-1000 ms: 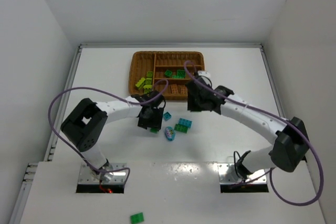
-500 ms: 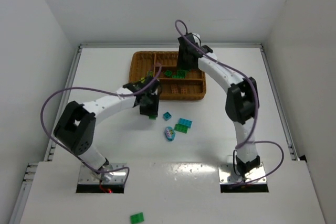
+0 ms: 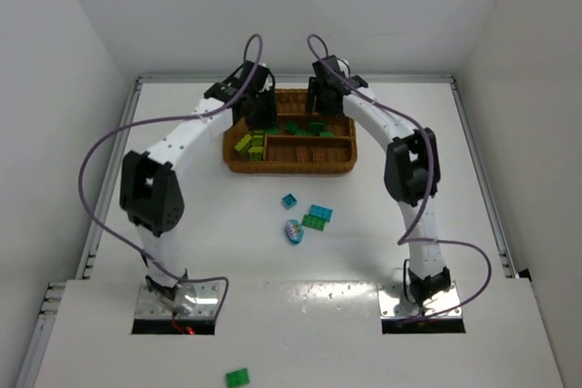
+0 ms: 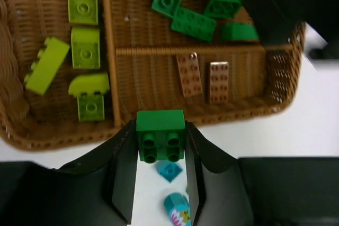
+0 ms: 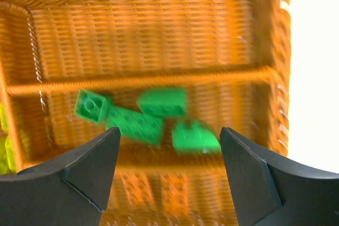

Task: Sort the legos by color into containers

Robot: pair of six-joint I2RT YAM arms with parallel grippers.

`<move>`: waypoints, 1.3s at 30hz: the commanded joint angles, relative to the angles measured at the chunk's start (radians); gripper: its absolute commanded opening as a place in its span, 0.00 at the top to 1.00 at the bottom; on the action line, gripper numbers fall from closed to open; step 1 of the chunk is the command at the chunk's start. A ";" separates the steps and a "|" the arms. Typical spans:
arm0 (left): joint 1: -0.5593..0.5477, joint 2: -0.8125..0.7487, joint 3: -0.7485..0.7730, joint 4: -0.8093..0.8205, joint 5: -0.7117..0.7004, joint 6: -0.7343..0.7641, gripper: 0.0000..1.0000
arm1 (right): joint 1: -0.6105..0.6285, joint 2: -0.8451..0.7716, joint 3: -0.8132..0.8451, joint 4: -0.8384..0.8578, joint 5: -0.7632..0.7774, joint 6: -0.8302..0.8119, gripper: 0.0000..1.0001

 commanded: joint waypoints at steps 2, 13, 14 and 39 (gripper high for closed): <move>0.032 0.196 0.168 -0.022 0.020 0.014 0.83 | -0.035 -0.319 -0.273 0.051 0.061 0.018 0.23; 0.060 0.525 0.530 -0.022 0.043 0.005 0.17 | 0.016 -0.941 -1.037 0.039 -0.121 0.064 0.21; 0.060 0.525 0.530 -0.022 0.052 0.005 0.17 | 0.054 -0.973 -1.077 0.039 -0.138 0.081 0.21; 0.018 -0.294 -0.183 -0.013 -0.023 0.048 0.16 | 0.389 -0.682 -1.213 0.277 -0.253 0.090 0.40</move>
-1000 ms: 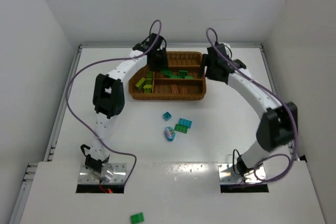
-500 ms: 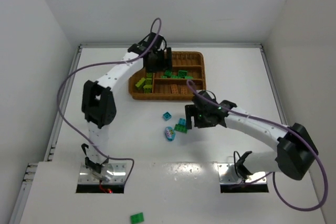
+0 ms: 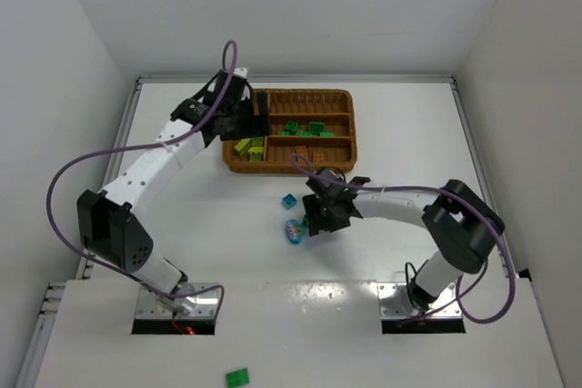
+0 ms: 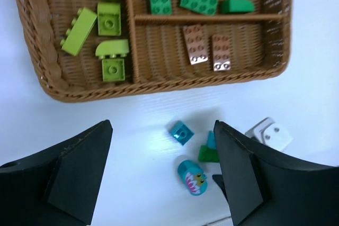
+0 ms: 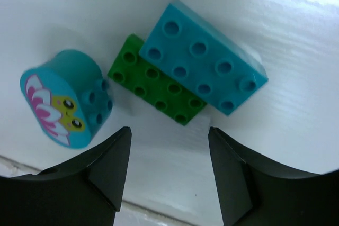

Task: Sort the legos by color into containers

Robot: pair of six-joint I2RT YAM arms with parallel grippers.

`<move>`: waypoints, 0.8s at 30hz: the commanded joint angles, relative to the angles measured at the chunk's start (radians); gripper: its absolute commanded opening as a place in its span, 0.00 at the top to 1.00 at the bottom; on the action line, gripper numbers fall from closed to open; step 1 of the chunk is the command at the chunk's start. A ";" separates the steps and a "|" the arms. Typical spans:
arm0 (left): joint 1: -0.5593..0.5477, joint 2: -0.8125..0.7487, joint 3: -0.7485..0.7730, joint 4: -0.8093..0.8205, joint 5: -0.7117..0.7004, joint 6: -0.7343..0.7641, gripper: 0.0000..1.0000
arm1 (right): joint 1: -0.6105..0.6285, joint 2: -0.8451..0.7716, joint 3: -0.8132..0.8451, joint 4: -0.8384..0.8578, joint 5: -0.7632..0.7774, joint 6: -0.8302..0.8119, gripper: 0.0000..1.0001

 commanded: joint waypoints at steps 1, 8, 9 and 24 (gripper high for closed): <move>0.009 -0.026 -0.044 -0.003 -0.010 0.000 0.16 | -0.004 0.071 0.069 0.044 0.014 -0.020 0.39; 0.009 -0.026 -0.055 -0.003 -0.019 -0.009 0.16 | -0.004 0.177 0.142 0.070 0.123 -0.081 0.26; 0.009 -0.026 -0.055 -0.003 -0.019 -0.009 0.16 | -0.004 0.186 0.152 0.070 0.134 -0.091 0.26; 0.009 -0.017 -0.064 -0.003 0.000 -0.009 0.16 | 0.027 0.134 0.037 0.089 0.132 -0.185 0.43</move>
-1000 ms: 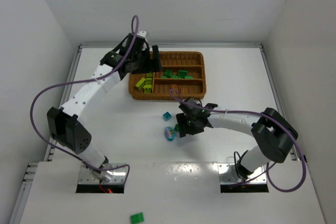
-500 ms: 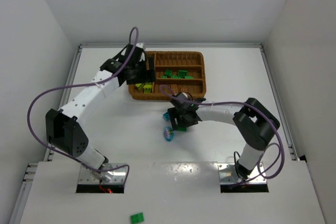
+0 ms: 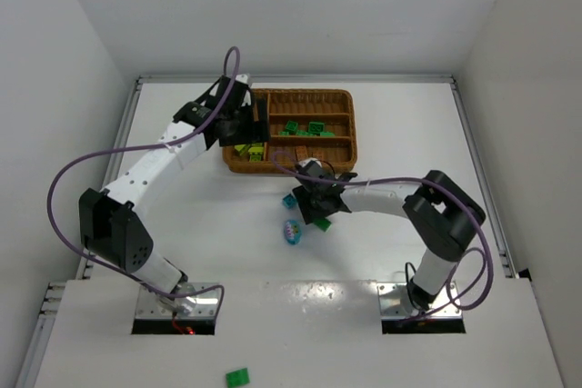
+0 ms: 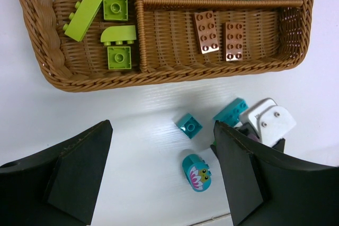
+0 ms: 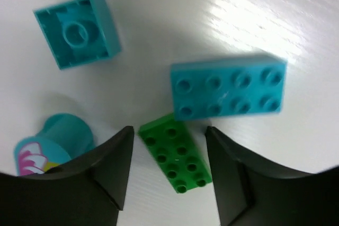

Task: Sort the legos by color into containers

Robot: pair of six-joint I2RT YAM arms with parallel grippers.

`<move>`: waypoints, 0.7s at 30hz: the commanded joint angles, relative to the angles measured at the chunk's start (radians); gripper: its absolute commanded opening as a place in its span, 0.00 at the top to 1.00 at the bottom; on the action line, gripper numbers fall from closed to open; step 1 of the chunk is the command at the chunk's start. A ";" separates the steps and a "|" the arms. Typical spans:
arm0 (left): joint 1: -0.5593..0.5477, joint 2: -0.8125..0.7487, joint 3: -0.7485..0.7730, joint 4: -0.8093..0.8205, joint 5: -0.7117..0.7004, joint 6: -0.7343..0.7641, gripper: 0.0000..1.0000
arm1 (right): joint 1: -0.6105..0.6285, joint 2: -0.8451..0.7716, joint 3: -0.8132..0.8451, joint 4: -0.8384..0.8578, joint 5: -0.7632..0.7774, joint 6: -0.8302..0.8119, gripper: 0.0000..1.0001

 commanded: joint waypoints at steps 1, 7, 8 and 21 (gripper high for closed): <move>0.007 -0.017 -0.001 0.012 0.012 -0.008 0.16 | 0.018 -0.033 -0.093 -0.024 0.007 0.019 0.46; 0.007 -0.017 -0.001 0.021 0.021 -0.008 0.16 | 0.048 -0.043 -0.133 -0.075 0.077 0.072 0.49; 0.007 -0.017 -0.001 0.021 0.021 -0.008 0.16 | 0.048 -0.043 -0.133 -0.075 0.077 0.072 0.40; 0.007 -0.026 -0.019 0.021 0.008 -0.008 0.16 | 0.028 -0.207 -0.062 -0.236 0.162 0.120 0.83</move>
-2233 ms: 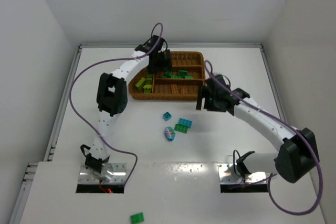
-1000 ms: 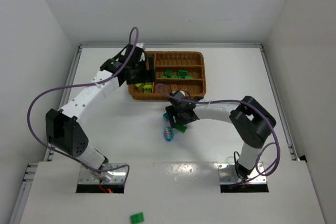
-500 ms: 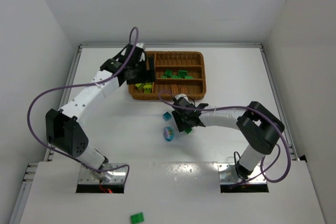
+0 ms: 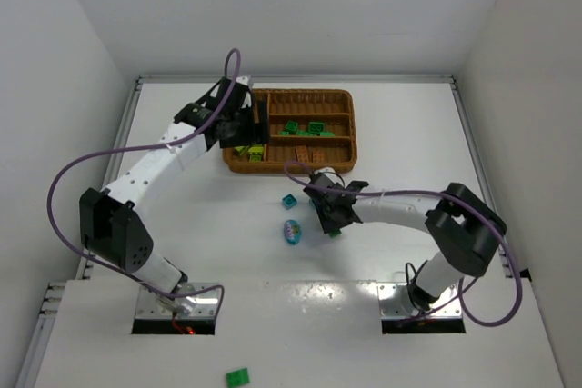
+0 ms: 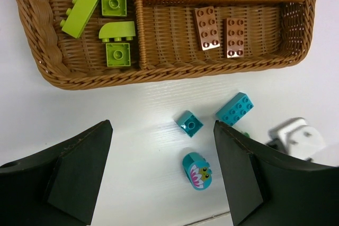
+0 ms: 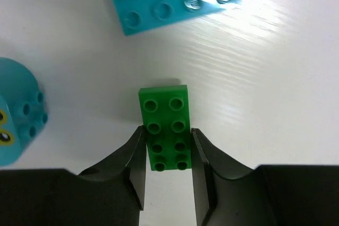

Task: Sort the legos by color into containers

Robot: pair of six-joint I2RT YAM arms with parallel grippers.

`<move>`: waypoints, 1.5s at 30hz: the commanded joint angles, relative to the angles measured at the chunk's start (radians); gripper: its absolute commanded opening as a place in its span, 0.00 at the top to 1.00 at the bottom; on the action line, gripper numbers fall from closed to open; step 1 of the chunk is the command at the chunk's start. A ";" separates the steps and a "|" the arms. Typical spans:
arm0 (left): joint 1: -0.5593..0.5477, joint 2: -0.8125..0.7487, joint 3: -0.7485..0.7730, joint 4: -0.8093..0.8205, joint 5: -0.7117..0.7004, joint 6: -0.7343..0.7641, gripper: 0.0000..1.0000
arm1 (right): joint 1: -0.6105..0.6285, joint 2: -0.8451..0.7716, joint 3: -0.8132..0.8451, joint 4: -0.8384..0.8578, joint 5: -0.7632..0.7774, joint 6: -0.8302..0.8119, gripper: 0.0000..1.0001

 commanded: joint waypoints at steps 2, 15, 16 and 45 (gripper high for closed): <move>0.007 -0.026 -0.016 0.019 -0.013 -0.008 0.16 | -0.046 -0.140 0.112 -0.175 0.085 0.029 0.83; 0.103 -0.102 -0.108 0.019 -0.076 -0.103 0.16 | -0.340 0.189 0.707 -0.164 -0.036 -0.077 0.80; 0.113 -0.112 -0.108 0.019 -0.076 -0.103 0.16 | -0.351 0.261 0.743 -0.164 -0.048 -0.077 0.80; 0.123 -0.133 -0.202 0.019 -0.074 -0.053 0.16 | -0.334 0.006 0.282 -0.058 -0.052 0.066 0.23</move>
